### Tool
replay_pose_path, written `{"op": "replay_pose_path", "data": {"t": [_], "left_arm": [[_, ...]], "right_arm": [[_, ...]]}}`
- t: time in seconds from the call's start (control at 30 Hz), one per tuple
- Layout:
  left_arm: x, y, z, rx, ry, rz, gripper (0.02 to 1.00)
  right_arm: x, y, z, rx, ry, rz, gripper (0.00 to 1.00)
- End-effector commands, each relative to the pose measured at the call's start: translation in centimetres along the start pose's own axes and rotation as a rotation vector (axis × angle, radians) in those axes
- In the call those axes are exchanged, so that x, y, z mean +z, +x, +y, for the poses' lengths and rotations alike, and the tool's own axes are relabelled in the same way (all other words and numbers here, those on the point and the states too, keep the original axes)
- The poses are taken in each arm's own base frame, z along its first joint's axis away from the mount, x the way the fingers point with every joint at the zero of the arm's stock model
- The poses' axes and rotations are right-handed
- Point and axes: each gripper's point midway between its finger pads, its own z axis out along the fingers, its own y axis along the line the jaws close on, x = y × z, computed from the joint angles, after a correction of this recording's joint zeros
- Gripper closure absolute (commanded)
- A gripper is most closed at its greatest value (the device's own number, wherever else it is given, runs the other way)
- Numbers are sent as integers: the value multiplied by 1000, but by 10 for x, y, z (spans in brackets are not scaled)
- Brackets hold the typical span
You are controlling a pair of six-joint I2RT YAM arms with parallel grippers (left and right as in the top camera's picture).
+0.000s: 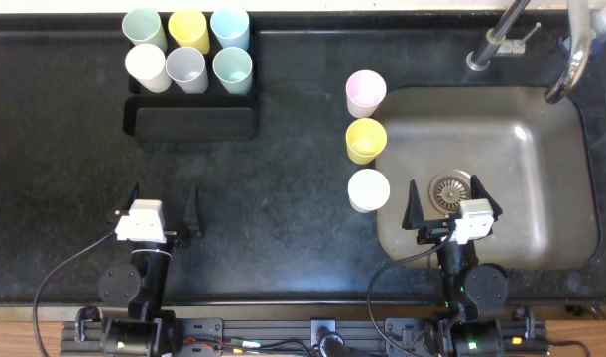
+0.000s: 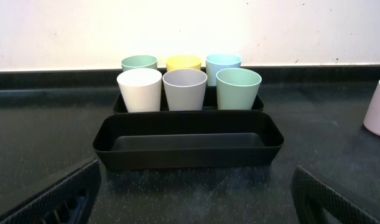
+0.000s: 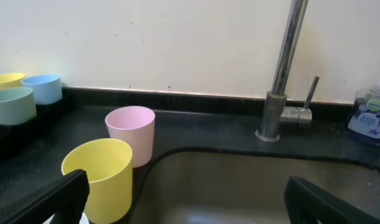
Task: Store Cups
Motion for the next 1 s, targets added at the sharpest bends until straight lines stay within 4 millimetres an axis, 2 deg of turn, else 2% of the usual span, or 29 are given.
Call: {"op": "replay_pose_path", "data": {"t": [0.03,0.1,0.17,0.3,0.37,0.5,0.6,0.7,0.77,0.83,0.9,1.0], "left_arm": [[0,1,-3,-3,15,-1,18],[0,-5,0,-4,-2,-24,18],[0,-20,0,-37,-2,-82,18],[3,-73,-1,-148,21,-199,18],[15,-102,-9,-171,65,-180,18],[58,-152,-28,-178,156,-52,18],[105,-187,-48,-183,222,55,18],[154,-212,-83,-179,294,150,18],[185,-220,-114,-169,339,216,18],[213,-216,-146,-181,350,294,18],[236,-205,-172,-240,316,370,18],[258,-174,-219,-304,291,499,18]], "right_arm": [[0,3,2,5,-10,-3,3],[0,3,2,5,-10,-3,5],[0,3,2,5,-10,-3,5],[0,3,2,5,-10,-3,5],[0,3,2,5,-10,-3,5],[0,3,2,5,-10,-3,3],[0,3,2,5,-10,-3,3],[0,3,2,5,-10,-3,5],[0,3,2,5,-10,-3,1],[0,3,2,5,-10,-3,3],[0,3,2,5,-10,-3,5],[0,3,2,5,-10,-3,3]]}}
